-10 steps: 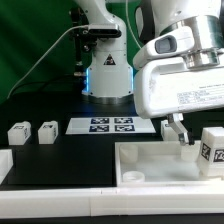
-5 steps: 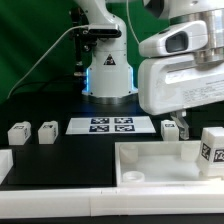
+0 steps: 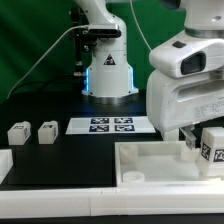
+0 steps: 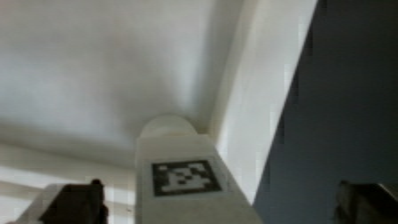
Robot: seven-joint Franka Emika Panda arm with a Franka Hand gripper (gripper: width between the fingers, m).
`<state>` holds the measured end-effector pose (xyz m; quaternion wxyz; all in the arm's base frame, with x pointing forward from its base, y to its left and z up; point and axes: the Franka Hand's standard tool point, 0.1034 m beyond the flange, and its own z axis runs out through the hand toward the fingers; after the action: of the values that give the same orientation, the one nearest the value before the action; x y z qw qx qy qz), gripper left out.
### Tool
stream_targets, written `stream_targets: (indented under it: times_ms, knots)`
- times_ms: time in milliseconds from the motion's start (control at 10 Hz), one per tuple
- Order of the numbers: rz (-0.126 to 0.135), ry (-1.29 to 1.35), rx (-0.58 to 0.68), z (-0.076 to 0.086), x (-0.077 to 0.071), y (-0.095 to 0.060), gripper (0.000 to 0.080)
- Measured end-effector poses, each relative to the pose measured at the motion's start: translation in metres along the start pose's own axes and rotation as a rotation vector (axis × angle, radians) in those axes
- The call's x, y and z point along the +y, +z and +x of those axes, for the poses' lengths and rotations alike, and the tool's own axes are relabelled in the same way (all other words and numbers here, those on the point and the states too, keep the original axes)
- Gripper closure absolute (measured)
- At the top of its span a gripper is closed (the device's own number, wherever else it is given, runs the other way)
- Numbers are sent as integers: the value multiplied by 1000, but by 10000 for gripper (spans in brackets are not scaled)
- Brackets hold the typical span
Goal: Assemble one leg
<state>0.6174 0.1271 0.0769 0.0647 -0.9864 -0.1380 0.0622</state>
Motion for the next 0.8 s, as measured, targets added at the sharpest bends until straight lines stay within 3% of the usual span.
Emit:
stream_targets:
  times_ms: [400, 600, 700, 800]
  knots:
    - [1, 13, 10, 2, 0, 2, 151]
    - [2, 33, 11, 2, 0, 2, 411]
    - [-9, 87, 9, 1, 7, 2, 491]
    - [-7, 203, 10, 1, 8, 2, 491]
